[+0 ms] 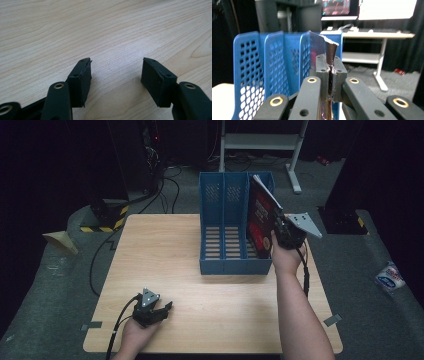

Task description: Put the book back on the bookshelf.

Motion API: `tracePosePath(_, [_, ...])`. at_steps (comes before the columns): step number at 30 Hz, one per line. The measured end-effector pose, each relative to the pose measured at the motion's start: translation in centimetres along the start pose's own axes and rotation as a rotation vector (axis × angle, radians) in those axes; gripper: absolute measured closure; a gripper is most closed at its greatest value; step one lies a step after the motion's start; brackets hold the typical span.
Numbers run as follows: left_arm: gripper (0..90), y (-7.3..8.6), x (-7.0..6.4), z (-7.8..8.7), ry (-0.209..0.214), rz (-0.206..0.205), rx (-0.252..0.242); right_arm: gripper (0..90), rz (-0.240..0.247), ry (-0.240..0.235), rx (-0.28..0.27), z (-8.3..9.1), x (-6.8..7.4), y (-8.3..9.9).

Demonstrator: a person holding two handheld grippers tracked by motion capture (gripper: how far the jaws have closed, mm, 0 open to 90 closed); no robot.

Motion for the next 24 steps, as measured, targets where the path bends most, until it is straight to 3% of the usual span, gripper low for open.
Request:
tracePosePath(3, [41.1,0.0,0.0,0.0,0.0,0.0,0.0,87.1,-0.007,0.056,-0.067,0.4,0.1,-0.2])
tracePosePath(5, [41.1,0.0,0.0,0.0,0.0,0.0,0.0,87.2,-0.023,0.067,-0.112,0.6,0.0,-0.3])
tracePosePath(9, [41.1,0.0,0.0,0.0,0.001,0.0,0.0,87.1,0.01,0.108,-0.146,0.5,0.1,-0.2])
tracePosePath(18, [41.1,0.0,0.0,0.0,0.0,0.001,0.001,86.7,-0.01,0.165,-0.117,-0.6,-0.1,2.4])
tracePosePath(20, [41.1,0.0,0.0,0.0,0.0,0.0,0.001,86.7,-0.026,0.16,-0.105,-0.7,-0.3,2.8])
tracePosePath(24, [41.1,0.0,0.0,0.0,0.0,0.0,0.001,86.1,0.002,0.145,-0.114,-0.5,0.2,2.6])
Point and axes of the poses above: each handheld gripper's, and its own axes: z roughly backward along the jaws, y roughly out of its underside, x roughly to its left, the point moved 4 cm from there along -z, roughly forward along the jaws, and after that the axes turned 6 degrees about y, right-handed, at the moved point
